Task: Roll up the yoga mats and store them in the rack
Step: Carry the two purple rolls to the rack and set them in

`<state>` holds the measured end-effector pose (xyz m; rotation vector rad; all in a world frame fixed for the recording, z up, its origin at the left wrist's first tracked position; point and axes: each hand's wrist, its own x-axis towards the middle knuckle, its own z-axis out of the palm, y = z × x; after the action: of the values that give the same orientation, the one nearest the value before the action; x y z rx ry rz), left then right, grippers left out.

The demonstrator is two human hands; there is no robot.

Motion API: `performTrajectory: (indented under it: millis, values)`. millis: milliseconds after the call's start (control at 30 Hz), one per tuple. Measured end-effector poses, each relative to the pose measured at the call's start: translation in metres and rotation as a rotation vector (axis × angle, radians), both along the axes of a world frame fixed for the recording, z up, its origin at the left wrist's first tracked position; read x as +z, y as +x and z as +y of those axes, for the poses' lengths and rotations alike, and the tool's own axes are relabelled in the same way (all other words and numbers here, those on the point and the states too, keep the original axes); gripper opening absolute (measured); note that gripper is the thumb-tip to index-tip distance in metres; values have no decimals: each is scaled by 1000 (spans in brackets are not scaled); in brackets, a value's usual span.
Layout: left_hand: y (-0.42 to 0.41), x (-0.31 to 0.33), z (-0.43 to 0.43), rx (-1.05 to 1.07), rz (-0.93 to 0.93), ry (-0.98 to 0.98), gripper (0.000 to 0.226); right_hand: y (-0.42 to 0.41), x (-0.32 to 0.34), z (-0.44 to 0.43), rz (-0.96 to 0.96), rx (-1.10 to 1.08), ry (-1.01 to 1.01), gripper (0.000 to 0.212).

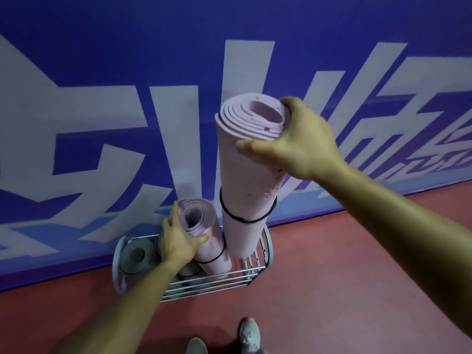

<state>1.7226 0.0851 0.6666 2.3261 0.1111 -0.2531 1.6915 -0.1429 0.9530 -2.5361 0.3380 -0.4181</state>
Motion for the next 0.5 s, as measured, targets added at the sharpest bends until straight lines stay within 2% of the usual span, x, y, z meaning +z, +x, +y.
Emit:
performTrajectory:
  millis: [167,300,500]
  values:
    - [7,-3,-15,-31,-22,5,133,25,-95,-19,110,-20,40,92]
    - [15,-13,-35,-25,-112,31,119,29,-181,-29,181,-25,106,95]
    - [19,-38,-79,-39,-224,9,117,36,-284,-64,219,-197,232,103]
